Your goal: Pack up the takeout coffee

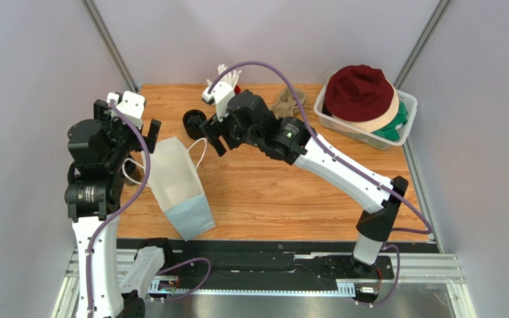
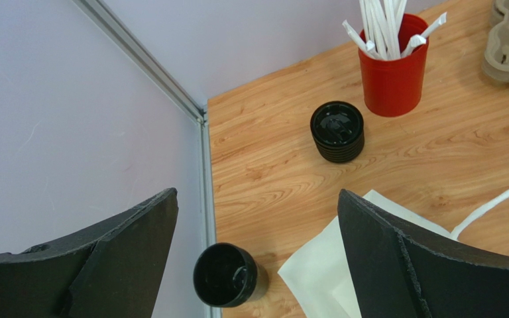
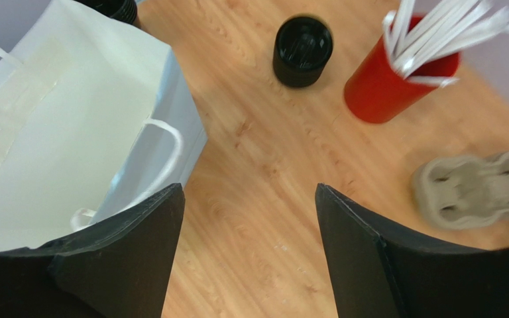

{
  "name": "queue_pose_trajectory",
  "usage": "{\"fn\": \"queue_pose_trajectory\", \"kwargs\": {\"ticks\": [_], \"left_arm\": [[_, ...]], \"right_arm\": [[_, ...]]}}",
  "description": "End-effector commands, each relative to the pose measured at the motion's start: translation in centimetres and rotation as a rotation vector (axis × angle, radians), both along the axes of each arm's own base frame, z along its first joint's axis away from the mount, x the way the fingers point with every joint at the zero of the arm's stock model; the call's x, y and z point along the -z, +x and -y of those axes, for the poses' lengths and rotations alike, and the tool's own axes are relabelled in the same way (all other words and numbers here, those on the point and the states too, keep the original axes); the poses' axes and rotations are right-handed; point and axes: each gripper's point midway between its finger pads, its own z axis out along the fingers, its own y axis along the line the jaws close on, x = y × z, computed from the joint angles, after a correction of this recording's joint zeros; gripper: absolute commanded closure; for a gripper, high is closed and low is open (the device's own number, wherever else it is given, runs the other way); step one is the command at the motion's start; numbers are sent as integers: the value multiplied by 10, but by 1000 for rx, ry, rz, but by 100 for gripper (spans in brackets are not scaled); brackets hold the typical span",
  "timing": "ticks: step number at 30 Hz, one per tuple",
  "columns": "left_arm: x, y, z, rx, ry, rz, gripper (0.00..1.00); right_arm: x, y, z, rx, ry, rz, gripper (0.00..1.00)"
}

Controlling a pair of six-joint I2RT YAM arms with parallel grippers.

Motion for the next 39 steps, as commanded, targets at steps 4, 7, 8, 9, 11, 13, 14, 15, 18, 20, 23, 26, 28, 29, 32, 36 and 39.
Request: {"fn": "queue_pose_trajectory", "kwargs": {"ticks": [4,7,8,9,11,13,14,15,18,20,23,26,28,29,32,36,39], "left_arm": [[20,-1,-11,-30,72,-45,1],[17,-4,-13,-44,75,-32,1],[14,-6,-13,-44,75,-20,1],[11,-8,-13,-47,74,-13,1],[2,-16,-13,-49,75,6,1],[-7,-24,-12,-47,79,16,1],[-8,-27,-12,-50,80,17,1],[-10,-30,-13,-54,83,19,1],[-14,-38,-16,-75,90,26,1],[-13,-44,-18,-89,95,15,1],[-11,-54,-29,-156,106,-12,1],[-9,-67,-39,-216,118,-47,1],[-5,-77,-41,-231,116,-76,1],[-3,-80,-43,-247,118,-90,1],[7,-92,-49,-281,132,-149,1],[24,-101,-54,-315,134,-230,1],[31,-105,-55,-326,118,-271,1]], "right_arm": [[-29,-30,-1,-199,303,-347,24],[-41,-35,4,-222,363,-397,25],[-45,-35,6,-224,381,-410,26],[-53,-37,8,-236,406,-411,26],[-60,-48,6,-279,435,-455,26],[-66,-56,4,-318,463,-484,27],[-64,-58,1,-323,471,-512,28],[-63,-60,-2,-332,475,-518,28],[-46,-61,-12,-328,446,-550,31],[-32,-57,-18,-315,427,-573,34],[-22,-57,-23,-310,413,-592,36],[-19,-59,-27,-314,405,-600,37],[-19,-61,-30,-319,400,-599,37],[-18,-62,-31,-321,397,-600,37],[-16,-65,-35,-326,384,-594,38],[-11,-63,-41,-320,371,-592,39],[-11,-60,-43,-316,365,-582,42]]}}
